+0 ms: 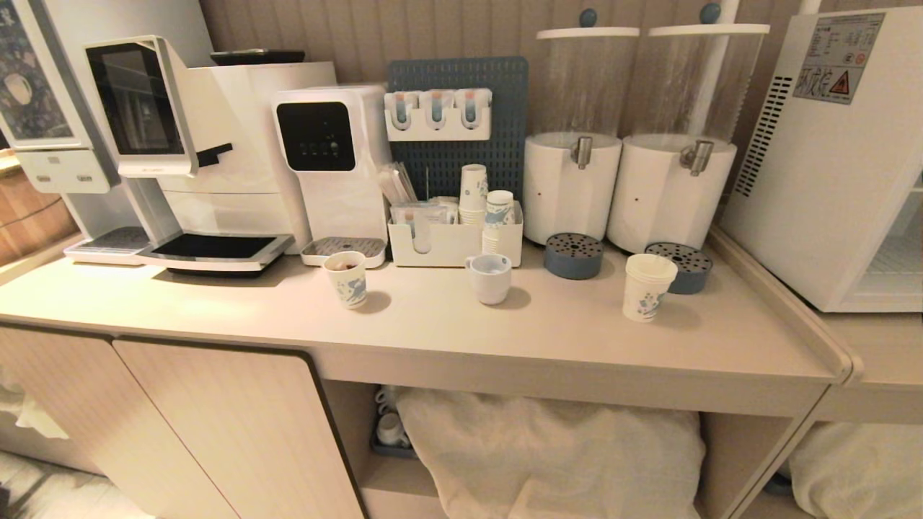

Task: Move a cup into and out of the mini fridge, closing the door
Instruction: Close the freezer door

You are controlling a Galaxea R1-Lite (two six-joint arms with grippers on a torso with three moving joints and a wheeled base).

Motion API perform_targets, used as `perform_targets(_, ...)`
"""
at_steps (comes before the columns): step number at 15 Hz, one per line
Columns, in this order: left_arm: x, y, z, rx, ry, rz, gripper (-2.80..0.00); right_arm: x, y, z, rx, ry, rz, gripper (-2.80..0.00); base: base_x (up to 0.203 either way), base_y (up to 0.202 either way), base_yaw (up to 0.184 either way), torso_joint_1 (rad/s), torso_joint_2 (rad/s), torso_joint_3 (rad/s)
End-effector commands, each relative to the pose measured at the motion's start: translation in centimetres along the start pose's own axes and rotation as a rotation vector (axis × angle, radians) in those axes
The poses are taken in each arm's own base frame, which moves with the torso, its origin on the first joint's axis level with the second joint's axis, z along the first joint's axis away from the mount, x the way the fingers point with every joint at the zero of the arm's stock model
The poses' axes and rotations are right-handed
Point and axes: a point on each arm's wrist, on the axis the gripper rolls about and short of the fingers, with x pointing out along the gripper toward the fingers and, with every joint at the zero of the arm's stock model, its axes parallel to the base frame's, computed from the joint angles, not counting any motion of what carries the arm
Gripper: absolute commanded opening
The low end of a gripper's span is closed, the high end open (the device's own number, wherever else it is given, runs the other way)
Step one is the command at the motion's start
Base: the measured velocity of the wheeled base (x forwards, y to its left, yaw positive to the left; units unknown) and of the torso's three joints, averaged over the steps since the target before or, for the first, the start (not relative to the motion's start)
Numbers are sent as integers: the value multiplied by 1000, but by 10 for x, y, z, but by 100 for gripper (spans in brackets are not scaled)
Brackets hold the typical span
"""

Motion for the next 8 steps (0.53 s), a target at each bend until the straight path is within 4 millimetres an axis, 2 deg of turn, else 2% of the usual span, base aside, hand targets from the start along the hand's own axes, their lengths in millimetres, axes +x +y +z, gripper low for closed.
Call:
perform_targets(1, 1, 0, -5, 0, 21, 1, -280, -52, 9, -30, -19, -94, -2, -280, 0, 0, 0, 0, 0, 0)
perform_targets(3, 1, 0, -5, -1, 19, 1, -280, -69, 10, -39, 4, -126, -98, -280, 0, 0, 0, 0, 0, 0)
perform_targets(4, 1, 0, -5, -1, 19, 2, -280, -67, 6, -41, 25, -127, -223, -280, 0, 0, 0, 0, 0, 0)
perform_targets(6, 1, 0, -5, 0, 21, 2, -280, -48, 1, -51, 30, -145, -286, -280, 0, 0, 0, 0, 0, 0)
perform_targets(8, 1, 0, -5, -1, 21, 2, -280, -19, -4, -77, -5, -143, -292, -280, 0, 0, 0, 0, 0, 0)
